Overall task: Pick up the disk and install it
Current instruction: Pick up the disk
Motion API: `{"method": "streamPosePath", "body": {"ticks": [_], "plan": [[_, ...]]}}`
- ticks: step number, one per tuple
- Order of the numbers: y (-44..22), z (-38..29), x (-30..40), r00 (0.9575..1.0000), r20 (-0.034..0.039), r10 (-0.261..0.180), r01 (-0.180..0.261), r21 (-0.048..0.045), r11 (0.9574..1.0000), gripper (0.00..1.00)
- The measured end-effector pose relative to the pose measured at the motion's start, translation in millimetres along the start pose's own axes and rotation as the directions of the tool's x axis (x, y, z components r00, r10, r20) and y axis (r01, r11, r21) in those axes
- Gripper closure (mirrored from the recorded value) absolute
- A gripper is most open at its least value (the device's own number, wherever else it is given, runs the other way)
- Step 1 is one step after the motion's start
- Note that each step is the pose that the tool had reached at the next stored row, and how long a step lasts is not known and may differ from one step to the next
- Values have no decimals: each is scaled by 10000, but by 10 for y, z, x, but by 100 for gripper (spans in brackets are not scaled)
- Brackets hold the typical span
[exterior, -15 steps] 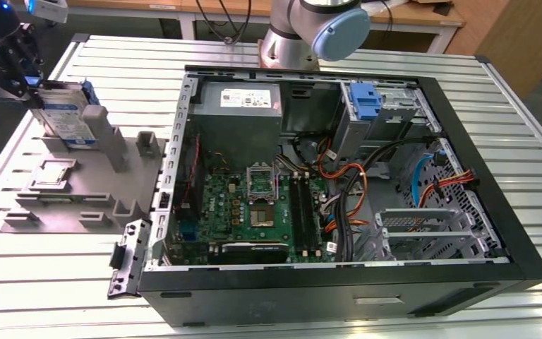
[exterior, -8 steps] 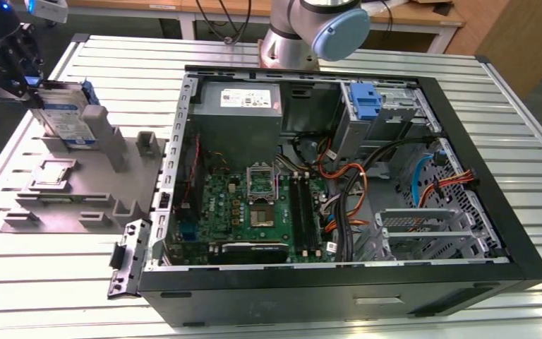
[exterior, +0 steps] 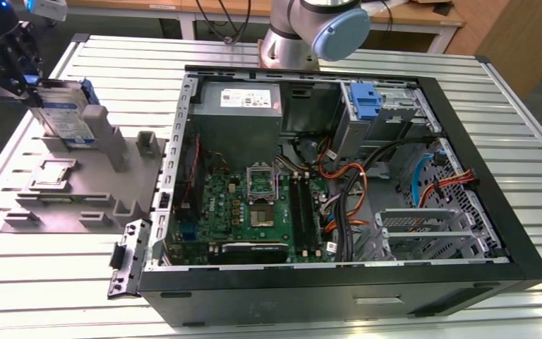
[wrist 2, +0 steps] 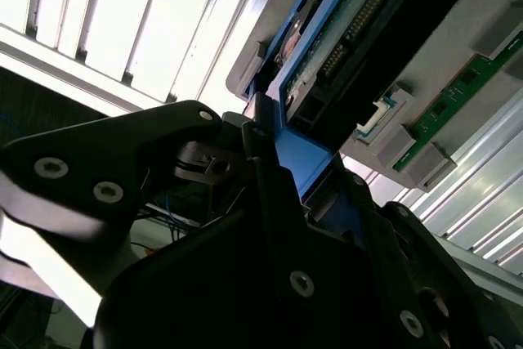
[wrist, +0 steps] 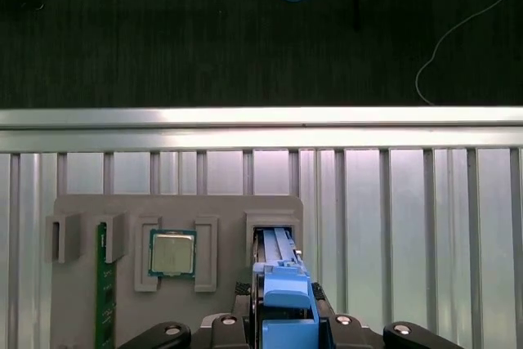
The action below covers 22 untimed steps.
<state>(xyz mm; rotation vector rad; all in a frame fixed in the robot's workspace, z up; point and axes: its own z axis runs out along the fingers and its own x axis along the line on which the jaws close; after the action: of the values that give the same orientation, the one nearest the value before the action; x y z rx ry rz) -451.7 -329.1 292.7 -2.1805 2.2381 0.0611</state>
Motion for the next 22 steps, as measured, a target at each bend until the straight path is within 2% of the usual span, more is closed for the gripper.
{"method": "streamPosePath", "body": {"ticks": [13, 22], "plan": [[2, -104, -4, 10000, 0, 0, 0, 0, 10000, 64], [2, -114, -4, 10000, -4, 0, 0, 0, 10000, 64]]}}
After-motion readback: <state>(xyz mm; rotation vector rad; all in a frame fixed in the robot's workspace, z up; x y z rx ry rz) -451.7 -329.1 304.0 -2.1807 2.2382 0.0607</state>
